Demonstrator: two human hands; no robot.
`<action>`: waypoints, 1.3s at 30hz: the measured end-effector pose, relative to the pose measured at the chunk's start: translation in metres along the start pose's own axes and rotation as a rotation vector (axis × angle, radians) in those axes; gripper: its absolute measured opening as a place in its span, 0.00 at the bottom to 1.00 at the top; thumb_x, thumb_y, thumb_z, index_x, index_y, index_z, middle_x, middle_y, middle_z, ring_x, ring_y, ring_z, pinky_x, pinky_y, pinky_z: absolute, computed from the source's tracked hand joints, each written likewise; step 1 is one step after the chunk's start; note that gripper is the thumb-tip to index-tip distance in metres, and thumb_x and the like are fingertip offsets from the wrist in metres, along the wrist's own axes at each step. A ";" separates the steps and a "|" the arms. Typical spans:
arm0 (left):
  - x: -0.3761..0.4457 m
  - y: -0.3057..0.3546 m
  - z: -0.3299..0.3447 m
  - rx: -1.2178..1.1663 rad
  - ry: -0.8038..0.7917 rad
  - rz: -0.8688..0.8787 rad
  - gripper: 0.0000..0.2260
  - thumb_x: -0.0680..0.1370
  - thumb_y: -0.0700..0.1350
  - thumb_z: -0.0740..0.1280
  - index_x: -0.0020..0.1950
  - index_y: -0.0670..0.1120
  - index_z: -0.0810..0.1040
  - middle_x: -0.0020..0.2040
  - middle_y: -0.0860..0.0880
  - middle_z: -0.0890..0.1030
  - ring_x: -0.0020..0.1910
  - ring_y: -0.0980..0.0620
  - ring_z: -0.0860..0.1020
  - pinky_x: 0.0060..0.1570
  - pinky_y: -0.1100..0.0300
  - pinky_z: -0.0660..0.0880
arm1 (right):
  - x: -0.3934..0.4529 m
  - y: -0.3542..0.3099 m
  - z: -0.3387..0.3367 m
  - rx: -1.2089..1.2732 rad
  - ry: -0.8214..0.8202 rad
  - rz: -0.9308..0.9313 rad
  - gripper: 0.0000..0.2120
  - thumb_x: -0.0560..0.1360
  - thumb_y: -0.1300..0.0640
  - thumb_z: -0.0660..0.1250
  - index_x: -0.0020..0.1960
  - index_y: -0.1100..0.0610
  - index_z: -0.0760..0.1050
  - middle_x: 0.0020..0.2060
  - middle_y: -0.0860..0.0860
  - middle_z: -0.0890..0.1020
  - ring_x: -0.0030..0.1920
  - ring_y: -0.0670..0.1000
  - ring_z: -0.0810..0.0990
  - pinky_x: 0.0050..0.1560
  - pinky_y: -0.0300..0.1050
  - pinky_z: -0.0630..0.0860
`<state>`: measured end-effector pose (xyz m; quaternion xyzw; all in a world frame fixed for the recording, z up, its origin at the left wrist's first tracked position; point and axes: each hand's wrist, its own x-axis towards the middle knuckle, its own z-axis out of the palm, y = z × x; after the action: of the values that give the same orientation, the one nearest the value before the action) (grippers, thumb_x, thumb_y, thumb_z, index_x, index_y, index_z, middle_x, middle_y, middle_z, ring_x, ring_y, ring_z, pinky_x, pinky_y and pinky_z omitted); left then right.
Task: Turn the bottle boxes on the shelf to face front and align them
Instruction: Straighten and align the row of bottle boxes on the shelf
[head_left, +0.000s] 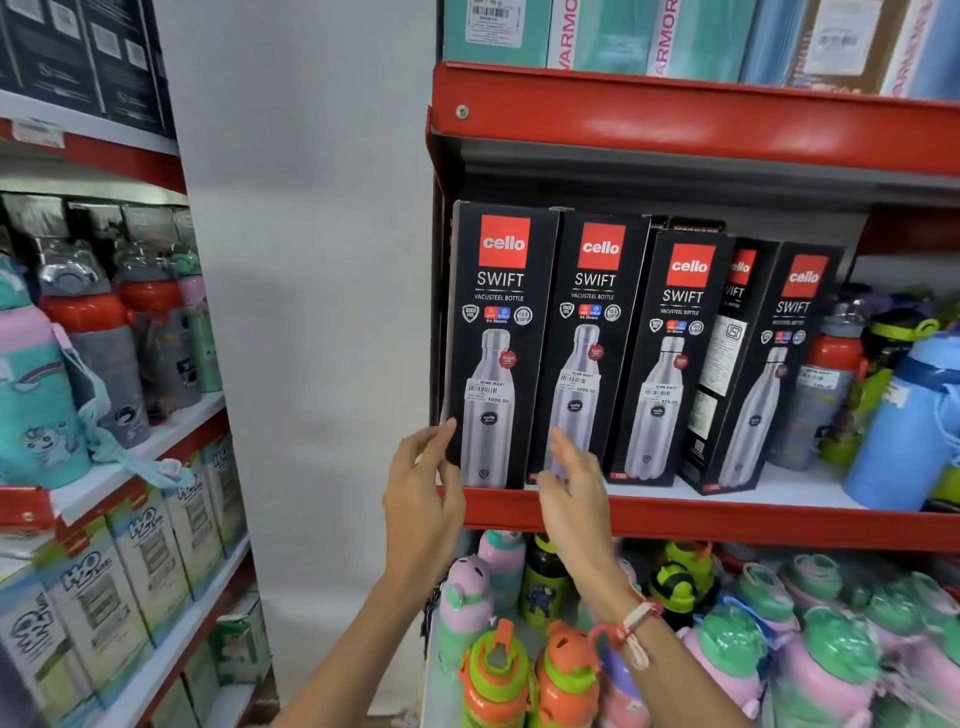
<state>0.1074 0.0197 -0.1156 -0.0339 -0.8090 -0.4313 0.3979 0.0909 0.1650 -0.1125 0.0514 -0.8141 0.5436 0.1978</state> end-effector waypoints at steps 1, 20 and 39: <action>-0.003 0.007 0.005 -0.016 0.038 0.047 0.19 0.77 0.35 0.59 0.65 0.48 0.76 0.60 0.49 0.78 0.58 0.53 0.76 0.56 0.66 0.71 | 0.002 0.003 -0.006 0.011 0.045 0.003 0.25 0.77 0.61 0.58 0.73 0.50 0.62 0.66 0.49 0.67 0.55 0.37 0.73 0.54 0.32 0.65; -0.016 0.067 0.112 -0.116 -0.319 -0.310 0.27 0.82 0.42 0.51 0.78 0.49 0.43 0.41 0.43 0.81 0.37 0.48 0.78 0.41 0.52 0.73 | 0.042 0.042 -0.064 -0.016 -0.109 0.100 0.28 0.77 0.62 0.55 0.76 0.51 0.53 0.73 0.54 0.65 0.50 0.45 0.76 0.53 0.42 0.69; -0.030 0.062 0.083 -0.051 -0.199 -0.195 0.21 0.80 0.40 0.54 0.73 0.50 0.67 0.25 0.48 0.69 0.25 0.55 0.65 0.27 0.64 0.65 | 0.010 0.050 -0.093 -0.007 -0.145 0.011 0.24 0.78 0.57 0.55 0.73 0.43 0.60 0.57 0.46 0.73 0.53 0.44 0.72 0.51 0.39 0.66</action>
<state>0.1018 0.1271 -0.1197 -0.0077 -0.8325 -0.4831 0.2710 0.0915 0.2710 -0.1207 0.0856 -0.8286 0.5365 0.1354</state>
